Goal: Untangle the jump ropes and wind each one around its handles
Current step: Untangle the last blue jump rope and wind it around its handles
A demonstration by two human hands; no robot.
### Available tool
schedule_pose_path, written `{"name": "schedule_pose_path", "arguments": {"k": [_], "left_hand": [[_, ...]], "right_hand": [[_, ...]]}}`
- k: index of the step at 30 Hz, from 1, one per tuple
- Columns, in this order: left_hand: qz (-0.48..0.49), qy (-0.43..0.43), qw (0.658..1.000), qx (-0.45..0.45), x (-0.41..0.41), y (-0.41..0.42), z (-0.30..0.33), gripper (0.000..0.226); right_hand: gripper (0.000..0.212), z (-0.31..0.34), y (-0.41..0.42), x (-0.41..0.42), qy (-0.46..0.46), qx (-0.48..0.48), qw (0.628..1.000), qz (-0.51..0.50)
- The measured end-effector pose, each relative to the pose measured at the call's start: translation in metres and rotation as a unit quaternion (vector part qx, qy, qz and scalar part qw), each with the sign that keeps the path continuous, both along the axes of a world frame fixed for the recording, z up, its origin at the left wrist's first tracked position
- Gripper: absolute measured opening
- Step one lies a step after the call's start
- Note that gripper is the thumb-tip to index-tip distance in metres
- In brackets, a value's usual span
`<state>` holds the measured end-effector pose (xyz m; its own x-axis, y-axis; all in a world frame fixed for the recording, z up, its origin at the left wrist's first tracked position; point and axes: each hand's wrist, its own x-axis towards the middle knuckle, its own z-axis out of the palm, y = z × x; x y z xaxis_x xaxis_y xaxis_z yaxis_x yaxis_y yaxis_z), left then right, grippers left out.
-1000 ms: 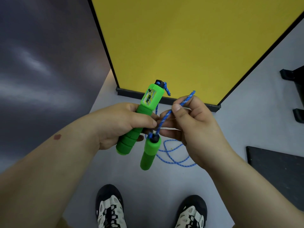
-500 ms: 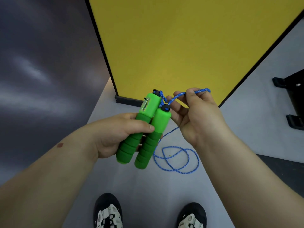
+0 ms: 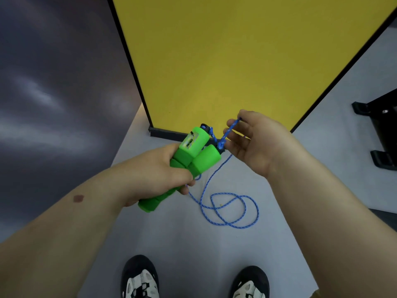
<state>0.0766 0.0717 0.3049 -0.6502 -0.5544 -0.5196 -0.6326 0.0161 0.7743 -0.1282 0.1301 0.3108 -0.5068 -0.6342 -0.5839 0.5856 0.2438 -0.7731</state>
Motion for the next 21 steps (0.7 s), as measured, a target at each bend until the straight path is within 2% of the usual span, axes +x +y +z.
{"name": "schedule_pose_path", "arguments": {"k": [2, 5, 7, 9, 11, 13, 17, 21], "left_hand": [[-0.036, -0.064, 0.979, -0.188, -0.001, 0.002, -0.004, 0.022], [-0.080, -0.119, 0.919, -0.368, -0.005, 0.007, -0.011, 0.044], [-0.106, -0.140, 0.870, -0.460, -0.009, 0.008, -0.016, 0.060], [-0.128, -0.142, 0.827, -0.528, -0.014, 0.011, -0.018, 0.066], [-0.132, -0.140, 0.803, -0.565, -0.018, 0.014, -0.019, 0.067], [-0.118, -0.142, 0.787, -0.588, -0.020, 0.016, -0.020, 0.065], [-0.092, -0.148, 0.772, -0.611, -0.020, 0.015, -0.024, 0.065], [-0.069, -0.136, 0.788, -0.597, -0.021, 0.016, -0.023, 0.063]], "right_hand": [[0.025, -0.005, 0.008, -0.012, 0.047, 0.077, 0.996, 0.003], [0.036, -0.011, 0.023, -0.016, 0.204, 0.173, 0.963, -0.005], [0.034, -0.012, 0.030, -0.006, 0.299, 0.119, 0.947, 0.011], [0.021, -0.010, 0.030, 0.008, 0.369, 0.024, 0.925, 0.083], [0.015, -0.008, 0.026, 0.019, 0.429, -0.007, 0.882, 0.194], [0.023, -0.007, 0.023, 0.024, 0.440, 0.013, 0.850, 0.290], [0.030, -0.004, 0.023, 0.022, 0.390, 0.056, 0.852, 0.345], [0.016, -0.011, 0.027, 0.025, 0.392, -0.004, 0.864, 0.316]]}}
